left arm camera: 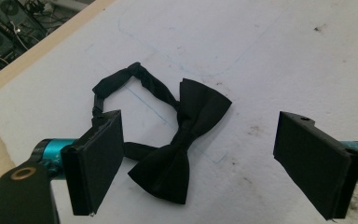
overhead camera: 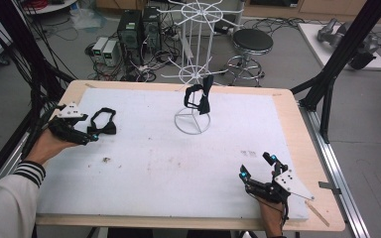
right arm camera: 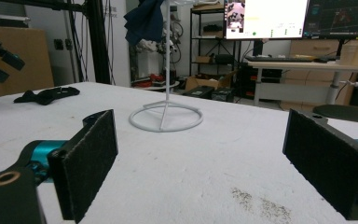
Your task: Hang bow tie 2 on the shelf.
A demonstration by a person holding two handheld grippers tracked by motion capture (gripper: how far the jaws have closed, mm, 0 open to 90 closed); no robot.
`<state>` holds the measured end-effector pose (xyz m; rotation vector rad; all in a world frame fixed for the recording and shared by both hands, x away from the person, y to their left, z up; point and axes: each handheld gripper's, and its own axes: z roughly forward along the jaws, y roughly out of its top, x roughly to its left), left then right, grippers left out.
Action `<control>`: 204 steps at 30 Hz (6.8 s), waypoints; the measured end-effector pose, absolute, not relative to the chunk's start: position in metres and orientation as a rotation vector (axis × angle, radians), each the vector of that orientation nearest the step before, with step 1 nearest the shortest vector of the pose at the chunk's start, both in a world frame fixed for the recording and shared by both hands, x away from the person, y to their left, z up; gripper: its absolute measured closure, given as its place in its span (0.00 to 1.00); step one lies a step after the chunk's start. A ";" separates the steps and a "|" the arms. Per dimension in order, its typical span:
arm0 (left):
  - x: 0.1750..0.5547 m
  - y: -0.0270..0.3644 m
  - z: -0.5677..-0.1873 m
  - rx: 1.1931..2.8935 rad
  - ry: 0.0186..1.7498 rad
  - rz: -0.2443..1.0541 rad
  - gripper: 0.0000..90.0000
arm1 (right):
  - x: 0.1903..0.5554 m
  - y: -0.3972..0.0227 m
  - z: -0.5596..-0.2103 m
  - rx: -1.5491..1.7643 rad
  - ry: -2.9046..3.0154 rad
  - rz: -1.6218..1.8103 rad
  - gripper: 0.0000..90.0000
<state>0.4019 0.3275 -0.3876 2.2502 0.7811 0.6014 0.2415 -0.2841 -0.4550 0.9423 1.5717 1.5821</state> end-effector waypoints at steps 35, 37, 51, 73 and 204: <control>0.441 0.305 -0.392 2.562 0.707 0.529 0.24 | 0.241 -0.284 -0.455 0.940 1.569 1.573 0.11; 0.443 0.304 -0.392 2.576 0.708 0.533 0.25 | 0.242 -0.284 -0.455 0.939 1.570 1.574 0.11; 0.447 0.297 -0.404 2.674 0.692 0.500 0.33 | 0.242 -0.284 -0.455 0.940 1.572 1.571 0.11; 0.452 0.299 -0.410 2.736 0.704 0.479 0.68 | 0.242 -0.284 -0.455 0.948 1.573 1.573 0.11; 0.404 0.193 -0.298 1.770 0.739 0.533 0.84 | 0.241 -0.283 -0.455 0.945 1.558 1.566 0.11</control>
